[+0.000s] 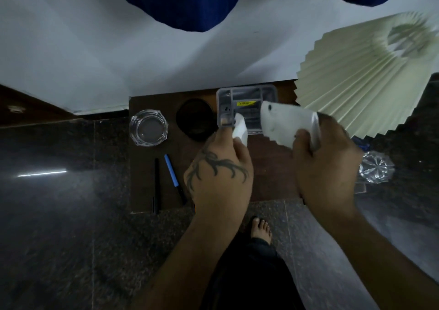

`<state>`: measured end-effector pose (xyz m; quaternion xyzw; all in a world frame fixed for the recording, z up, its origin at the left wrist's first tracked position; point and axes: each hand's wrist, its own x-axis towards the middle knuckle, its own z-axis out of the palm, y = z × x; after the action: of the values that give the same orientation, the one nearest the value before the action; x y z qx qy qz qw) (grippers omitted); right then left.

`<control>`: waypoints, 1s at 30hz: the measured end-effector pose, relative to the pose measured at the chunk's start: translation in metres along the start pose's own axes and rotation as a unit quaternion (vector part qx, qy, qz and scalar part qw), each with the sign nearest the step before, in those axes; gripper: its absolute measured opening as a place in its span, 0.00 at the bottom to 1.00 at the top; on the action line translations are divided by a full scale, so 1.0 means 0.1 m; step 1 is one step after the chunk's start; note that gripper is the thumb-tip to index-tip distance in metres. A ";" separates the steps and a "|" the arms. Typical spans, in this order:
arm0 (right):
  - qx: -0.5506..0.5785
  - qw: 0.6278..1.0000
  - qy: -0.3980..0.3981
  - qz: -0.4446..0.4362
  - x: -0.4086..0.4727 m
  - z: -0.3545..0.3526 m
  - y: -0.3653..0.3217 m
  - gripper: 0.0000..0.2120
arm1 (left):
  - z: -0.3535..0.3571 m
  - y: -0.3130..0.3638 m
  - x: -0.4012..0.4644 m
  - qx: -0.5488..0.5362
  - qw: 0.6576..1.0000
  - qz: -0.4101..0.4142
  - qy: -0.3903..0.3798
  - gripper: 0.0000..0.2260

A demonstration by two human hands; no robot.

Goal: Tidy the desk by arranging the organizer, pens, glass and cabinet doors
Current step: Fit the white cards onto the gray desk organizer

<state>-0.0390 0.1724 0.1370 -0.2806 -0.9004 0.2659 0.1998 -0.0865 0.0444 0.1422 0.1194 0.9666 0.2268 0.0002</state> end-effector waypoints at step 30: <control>-0.024 0.998 -0.049 0.032 0.77 0.37 0.20 0.08 | 0.43 -0.27 0.79 0.006 0.999 -0.020 -0.032 0.11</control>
<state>-0.1088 0.2202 0.1131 -0.3007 -0.9059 0.2634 0.1400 -0.1672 0.0578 0.0964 0.1077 0.9695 0.2173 0.0350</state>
